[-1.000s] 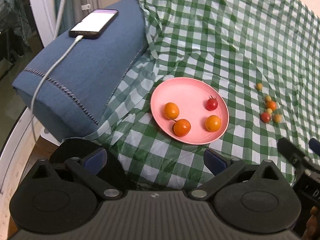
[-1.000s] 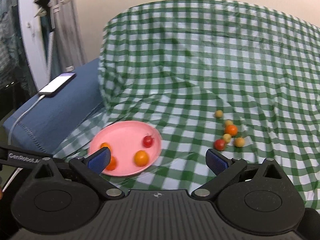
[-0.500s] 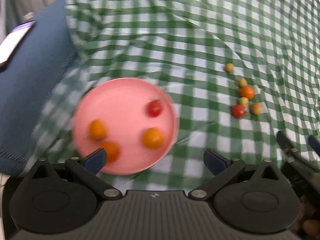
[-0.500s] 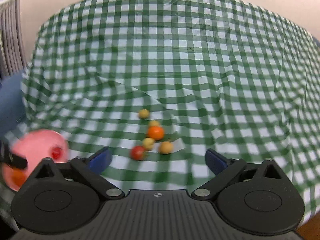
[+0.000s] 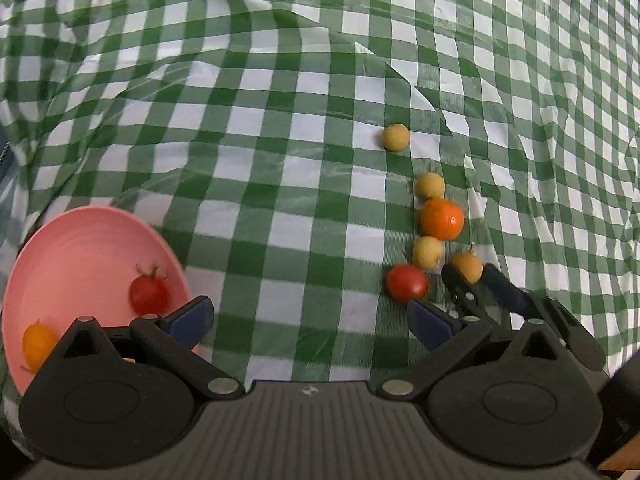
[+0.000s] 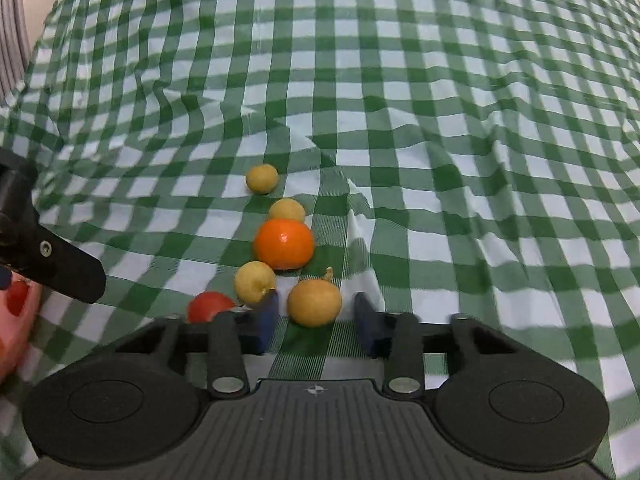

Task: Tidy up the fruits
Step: 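Close the left gripper on the cherry tomato while the right gripper closes on the yellow fruit, then carry the cherry tomato with the left tool to the plate while the right tool carries the yellow fruit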

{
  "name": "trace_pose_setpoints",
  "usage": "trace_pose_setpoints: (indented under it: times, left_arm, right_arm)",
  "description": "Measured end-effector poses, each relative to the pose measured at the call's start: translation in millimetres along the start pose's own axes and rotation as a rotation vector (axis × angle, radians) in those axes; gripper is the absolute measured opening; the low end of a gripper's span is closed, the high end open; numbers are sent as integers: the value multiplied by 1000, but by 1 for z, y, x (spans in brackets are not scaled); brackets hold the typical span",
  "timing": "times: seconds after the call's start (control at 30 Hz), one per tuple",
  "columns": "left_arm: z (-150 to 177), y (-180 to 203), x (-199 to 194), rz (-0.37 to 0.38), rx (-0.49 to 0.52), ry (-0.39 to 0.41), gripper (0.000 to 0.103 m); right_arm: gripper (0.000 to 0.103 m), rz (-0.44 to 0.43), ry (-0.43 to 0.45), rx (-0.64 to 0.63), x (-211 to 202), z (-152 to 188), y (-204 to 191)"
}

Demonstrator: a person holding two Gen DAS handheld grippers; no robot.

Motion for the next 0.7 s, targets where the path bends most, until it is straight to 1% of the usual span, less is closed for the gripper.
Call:
trace_pose_setpoints:
  times: [0.03, 0.1, 0.17, 0.23, 0.3, 0.33, 0.4, 0.47, 0.5, 0.53, 0.57, 0.6, 0.63, 0.67, 0.7]
  left_arm:
    - [-1, 2, 5, -3, 2, -4, 103]
    - [-2, 8, 14, -7, 10, -12, 103]
    - [-1, 19, 22, 2, 27, -15, 103]
    - [0, 30, 29, 20, 44, -23, 102]
    - [0, 45, 39, 33, 66, -27, 102]
    - [0, 52, 44, 35, 80, -24, 101]
    - [3, 60, 53, 32, 101, -29, 101]
    - [4, 65, 65, 24, 118, -44, 97]
    - [4, 64, 69, 24, 106, -47, 95]
    - [4, 61, 74, 1, 98, -59, 83]
    - [2, 61, 75, -26, 109, -52, 75]
    - [2, 62, 72, -27, 122, -41, 65]
    - [2, 63, 68, -13, 140, -40, 36]
    - [2, 64, 65, -7, 151, -48, 34]
    - [2, 62, 63, 7, 141, -64, 34]
  right_arm:
    - [32, 6, 2, -8, 4, -1, 1]
    - [32, 53, 5, -8, 1, -1, 8]
    - [32, 128, 3, 13, -4, 2, 27]
    - [32, 167, -6, 63, -8, 8, 49]
    - [32, 185, -21, 111, -6, 12, 64]
    - [32, 180, -19, 130, -5, 14, 67]
    - [32, 185, -15, 125, -4, 14, 66]
    - [32, 188, -12, 111, -3, 14, 65]
    - [32, 191, -13, 101, -1, 13, 63]
    - [32, 193, -10, 95, -1, 13, 63]
    - [32, 191, -9, 99, 1, 12, 63]
    - [32, 187, -7, 104, 1, 12, 63]
    - [32, 186, -7, 105, 2, 12, 64]
    - [32, 189, -7, 101, 1, 12, 63]
    - [32, 191, -7, 95, 2, 12, 63]
Point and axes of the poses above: each gripper's, at about its wrist camera, not at the fingertips, and x roughly the way its jaws point, y to its right, z to its underside, the point moved 9 cm from there along x, roughly the way its jaws point, and after that the axes turned 8 degrees about -x, right-handed, at the moved point
